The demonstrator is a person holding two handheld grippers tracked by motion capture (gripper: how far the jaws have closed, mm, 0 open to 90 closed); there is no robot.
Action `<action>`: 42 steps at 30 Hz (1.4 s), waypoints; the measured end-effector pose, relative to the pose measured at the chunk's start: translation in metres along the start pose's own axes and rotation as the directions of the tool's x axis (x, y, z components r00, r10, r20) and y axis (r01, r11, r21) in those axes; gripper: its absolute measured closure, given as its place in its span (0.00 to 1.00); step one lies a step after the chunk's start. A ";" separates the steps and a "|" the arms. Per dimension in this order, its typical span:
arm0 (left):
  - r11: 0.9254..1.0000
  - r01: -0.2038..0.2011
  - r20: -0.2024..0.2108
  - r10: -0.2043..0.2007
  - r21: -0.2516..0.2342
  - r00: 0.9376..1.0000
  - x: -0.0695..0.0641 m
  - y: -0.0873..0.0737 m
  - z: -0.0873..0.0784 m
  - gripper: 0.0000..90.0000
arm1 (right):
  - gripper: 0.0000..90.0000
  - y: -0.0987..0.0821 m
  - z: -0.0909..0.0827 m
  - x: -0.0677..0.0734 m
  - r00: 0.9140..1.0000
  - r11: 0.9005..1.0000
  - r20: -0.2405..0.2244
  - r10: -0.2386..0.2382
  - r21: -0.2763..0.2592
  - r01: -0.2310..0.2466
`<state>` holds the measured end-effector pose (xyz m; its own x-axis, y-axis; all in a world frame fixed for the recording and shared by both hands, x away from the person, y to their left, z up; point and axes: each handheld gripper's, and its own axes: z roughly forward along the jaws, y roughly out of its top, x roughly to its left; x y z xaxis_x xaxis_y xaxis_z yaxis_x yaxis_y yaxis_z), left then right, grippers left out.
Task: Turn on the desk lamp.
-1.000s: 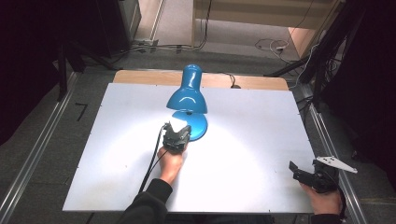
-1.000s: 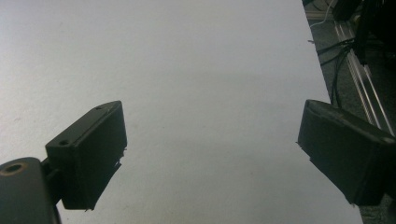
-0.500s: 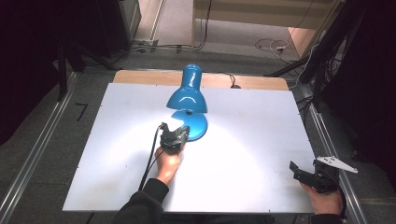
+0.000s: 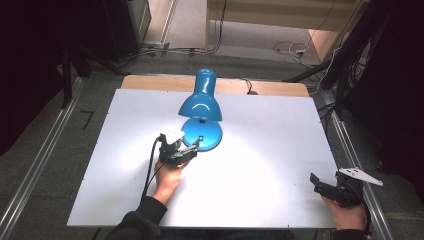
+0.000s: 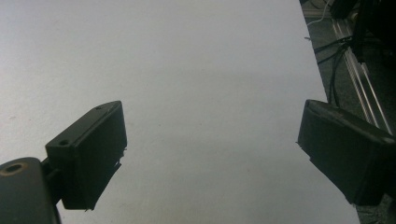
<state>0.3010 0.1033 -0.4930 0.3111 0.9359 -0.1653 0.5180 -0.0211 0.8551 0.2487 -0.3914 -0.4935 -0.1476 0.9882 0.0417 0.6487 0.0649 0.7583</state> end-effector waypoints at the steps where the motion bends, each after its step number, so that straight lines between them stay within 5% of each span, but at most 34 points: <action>1: 1.000 0.000 -0.007 0.000 -0.002 1.000 0.004 -0.002 -0.004 0.42 | 0.07 0.000 0.000 0.000 1.000 1.000 0.000 -0.002 0.001 0.002; 9: 1.000 -0.022 -0.095 0.022 -0.004 0.995 0.037 -0.019 -0.048 0.27 | 0.07 0.000 -0.001 0.001 1.000 1.000 0.003 -0.005 -0.003 0.005; 20: 0.999 0.039 -0.160 -0.043 -0.033 0.986 0.072 -0.044 -0.112 0.23 | 0.07 0.000 -0.001 0.002 1.000 1.000 0.004 -0.006 -0.002 0.006; 42: 0.999 0.025 -0.263 -0.032 -0.030 0.964 0.078 -0.064 -0.146 0.21 | 0.07 0.000 0.000 -0.001 1.000 1.000 0.002 0.003 0.005 -0.003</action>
<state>0.1765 0.2293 -0.4888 0.0733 0.9956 -0.0577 0.5013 0.0132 0.8652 0.2489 -0.3926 -0.4940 -0.1439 0.9887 0.0426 0.6527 0.0625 0.7550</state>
